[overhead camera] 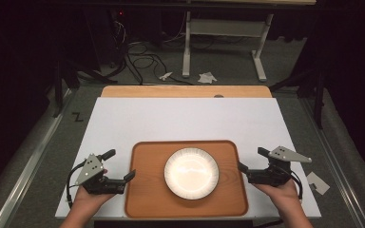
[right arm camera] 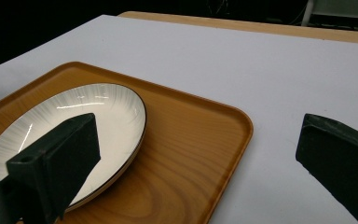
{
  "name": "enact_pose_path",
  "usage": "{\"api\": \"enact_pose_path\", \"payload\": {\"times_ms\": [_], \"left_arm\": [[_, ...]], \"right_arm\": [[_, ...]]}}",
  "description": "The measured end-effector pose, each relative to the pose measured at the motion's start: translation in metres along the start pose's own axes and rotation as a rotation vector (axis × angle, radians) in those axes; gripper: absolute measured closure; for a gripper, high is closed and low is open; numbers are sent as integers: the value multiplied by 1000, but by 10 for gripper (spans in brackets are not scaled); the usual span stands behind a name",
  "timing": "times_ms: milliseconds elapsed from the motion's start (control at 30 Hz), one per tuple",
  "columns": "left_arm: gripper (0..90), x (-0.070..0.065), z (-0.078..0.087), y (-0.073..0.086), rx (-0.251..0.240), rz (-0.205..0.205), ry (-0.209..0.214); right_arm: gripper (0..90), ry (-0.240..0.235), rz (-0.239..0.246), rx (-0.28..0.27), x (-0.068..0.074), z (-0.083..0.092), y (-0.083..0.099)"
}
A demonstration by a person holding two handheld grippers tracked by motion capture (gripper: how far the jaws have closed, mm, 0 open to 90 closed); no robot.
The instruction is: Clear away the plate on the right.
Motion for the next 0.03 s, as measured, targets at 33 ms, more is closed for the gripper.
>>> {"api": "enact_pose_path", "payload": {"times_ms": [33], "left_arm": [[3, 0, 0, 0, -1, 0, 0]], "right_arm": [[0, 4, 4, 0, -1, 0, 0]]}}
Point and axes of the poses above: each handheld gripper's, and its own axes: z roughly backward along the jaws, y roughly out of its underside, x roughly to its left, the point moved 7 cm from there along -z, roughly forward along the jaws, and after that the axes turned 1 degree about -y, right-handed, at the moved point
